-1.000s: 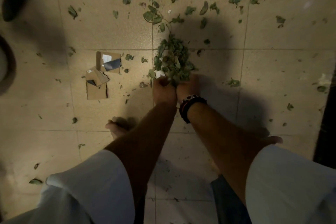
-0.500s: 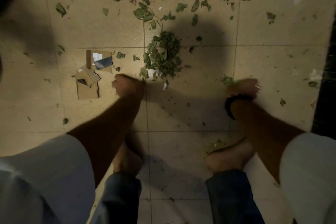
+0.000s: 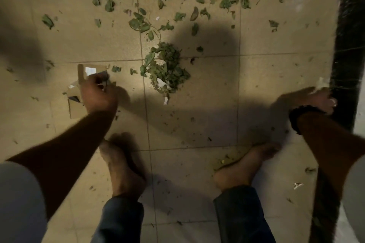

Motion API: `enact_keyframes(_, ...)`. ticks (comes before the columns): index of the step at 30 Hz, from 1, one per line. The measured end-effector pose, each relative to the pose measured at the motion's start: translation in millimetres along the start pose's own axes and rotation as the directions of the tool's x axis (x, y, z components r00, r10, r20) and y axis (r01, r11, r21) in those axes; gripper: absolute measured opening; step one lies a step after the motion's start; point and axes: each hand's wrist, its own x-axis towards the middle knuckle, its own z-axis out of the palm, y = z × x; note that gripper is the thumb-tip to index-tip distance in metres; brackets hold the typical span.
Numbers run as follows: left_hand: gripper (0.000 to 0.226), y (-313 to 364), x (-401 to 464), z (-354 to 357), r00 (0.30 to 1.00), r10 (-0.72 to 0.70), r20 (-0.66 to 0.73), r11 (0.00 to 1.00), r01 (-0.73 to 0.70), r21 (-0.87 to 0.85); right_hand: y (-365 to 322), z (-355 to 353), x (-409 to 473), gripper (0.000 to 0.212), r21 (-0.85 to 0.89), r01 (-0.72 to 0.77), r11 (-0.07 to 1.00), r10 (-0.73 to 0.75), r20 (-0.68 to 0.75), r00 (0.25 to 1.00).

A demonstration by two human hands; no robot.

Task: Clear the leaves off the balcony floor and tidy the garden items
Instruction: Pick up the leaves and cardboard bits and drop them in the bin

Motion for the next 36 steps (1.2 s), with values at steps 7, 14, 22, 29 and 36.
enact_keyframes(7, 0.023, -25, 11, -14, 0.993, -0.054, -0.105, 0.996, 0.062, 0.07, -3, 19, 17, 0.076, -0.488, 0.267, 0.831, -0.166, 0.241, 0.956)
enact_keyframes(14, 0.023, 7, -12, 17, 0.999, -0.039, 0.024, 0.999, 0.039, 0.004, -77, 89, -137, 0.083, -0.095, 0.784, 0.613, -0.746, 0.258, 0.614)
enact_keyframes(22, 0.034, 39, 5, 49, 0.983, 0.084, 0.164, 0.991, -0.1, 0.094, -132, 91, -145, 0.078, 0.051, 0.736, 0.675, -0.736, 0.118, 0.667)
enact_keyframes(29, 0.039, 75, 4, 76, 0.858, 0.197, 0.474, 0.936, -0.308, 0.169, -171, 84, -159, 0.083, -0.155, 0.824, 0.544, -0.742, 0.369, 0.56)
enact_keyframes(36, 0.029, 47, 35, 38, 0.924, 0.313, 0.219, 0.931, -0.344, 0.119, -198, 72, -135, 0.07, 0.04, 0.83, 0.557, -0.819, 0.196, 0.54)
